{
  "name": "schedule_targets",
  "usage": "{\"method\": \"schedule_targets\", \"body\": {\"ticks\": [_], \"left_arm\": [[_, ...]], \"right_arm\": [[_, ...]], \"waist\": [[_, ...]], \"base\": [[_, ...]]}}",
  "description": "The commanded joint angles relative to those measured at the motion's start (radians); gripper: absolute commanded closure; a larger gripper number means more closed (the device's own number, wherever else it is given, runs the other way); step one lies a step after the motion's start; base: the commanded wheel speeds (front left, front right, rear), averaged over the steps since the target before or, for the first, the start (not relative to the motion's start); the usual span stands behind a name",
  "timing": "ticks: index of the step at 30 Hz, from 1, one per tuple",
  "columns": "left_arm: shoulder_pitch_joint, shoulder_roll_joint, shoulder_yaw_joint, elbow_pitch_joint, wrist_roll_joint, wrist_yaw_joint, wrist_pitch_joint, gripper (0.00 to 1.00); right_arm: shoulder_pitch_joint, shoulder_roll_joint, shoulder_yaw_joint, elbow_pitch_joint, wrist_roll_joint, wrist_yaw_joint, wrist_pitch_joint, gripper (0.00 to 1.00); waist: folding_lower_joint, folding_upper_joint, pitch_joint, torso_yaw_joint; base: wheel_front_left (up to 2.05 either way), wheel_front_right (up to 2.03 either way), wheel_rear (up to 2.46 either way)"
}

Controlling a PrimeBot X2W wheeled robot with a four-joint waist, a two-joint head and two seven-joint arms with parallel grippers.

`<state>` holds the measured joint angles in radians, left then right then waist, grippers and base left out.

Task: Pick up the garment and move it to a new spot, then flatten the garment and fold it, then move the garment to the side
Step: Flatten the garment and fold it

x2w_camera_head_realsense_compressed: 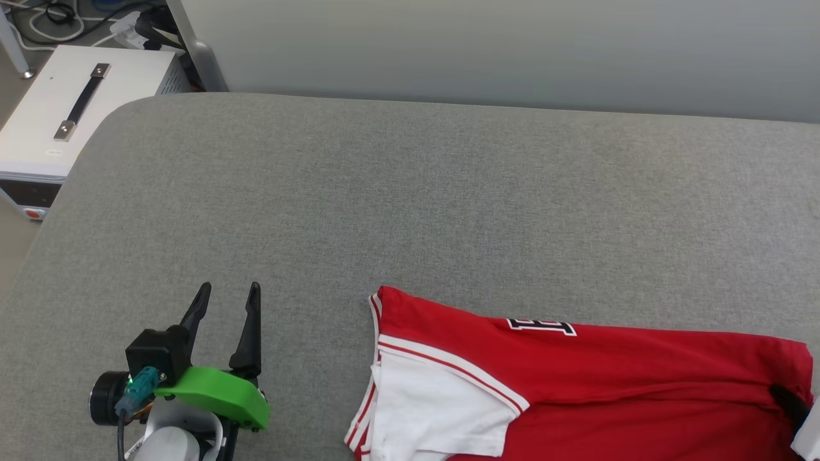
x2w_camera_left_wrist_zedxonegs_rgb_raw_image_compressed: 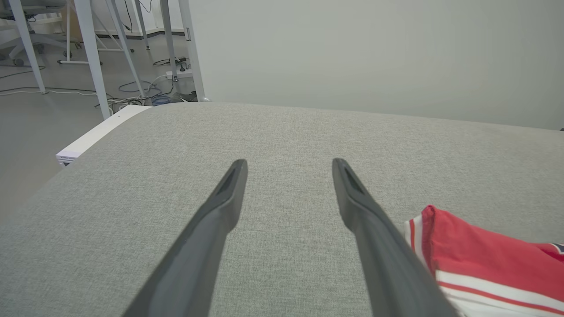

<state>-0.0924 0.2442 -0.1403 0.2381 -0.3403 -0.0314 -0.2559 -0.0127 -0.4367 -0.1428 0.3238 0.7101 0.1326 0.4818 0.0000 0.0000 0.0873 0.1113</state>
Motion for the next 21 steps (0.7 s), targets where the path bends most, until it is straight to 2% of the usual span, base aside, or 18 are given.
{"method": "schedule_targets", "body": {"ticks": [1, 7, 8, 15, 21], "left_arm": [[0.015, -0.006, 0.007, 0.004, 0.011, -0.006, -0.006, 0.00], [0.032, -0.021, 0.022, 0.018, 0.023, -0.018, -0.006, 0.00], [0.065, -0.038, 0.030, 0.036, 0.036, -0.037, -0.006, 0.00], [0.080, -0.052, 0.039, 0.038, 0.042, -0.046, -0.006, 0.00], [0.095, -0.063, 0.050, 0.042, 0.047, -0.052, -0.006, 0.00]], "right_arm": [[-0.002, -0.008, -0.007, 0.004, -0.010, -0.002, -0.012, 1.00], [0.023, 0.008, 0.000, -0.035, 0.000, -0.002, -0.018, 1.00], [0.109, 0.075, 0.027, -0.186, 0.006, -0.002, -0.006, 1.00], [0.173, 0.156, 0.076, -0.334, 0.002, -0.002, 0.064, 1.00], [0.191, 0.282, 0.126, -0.409, -0.002, -0.002, 0.128, 1.00]], "waist": [[0.0000, 0.0000, -0.008, -0.001], [0.0000, 0.0000, -0.041, -0.003], [0.0000, 0.0000, -0.101, 0.005], [0.0000, 0.0000, -0.132, 0.028], [0.0000, 0.0000, -0.147, 0.054]], "base": [[0.00, 0.00, 0.00], [0.00, 0.00, 0.00], [0.00, 0.00, 0.00], [0.00, 0.00, 0.00], [0.00, 0.00, 0.00]]}}
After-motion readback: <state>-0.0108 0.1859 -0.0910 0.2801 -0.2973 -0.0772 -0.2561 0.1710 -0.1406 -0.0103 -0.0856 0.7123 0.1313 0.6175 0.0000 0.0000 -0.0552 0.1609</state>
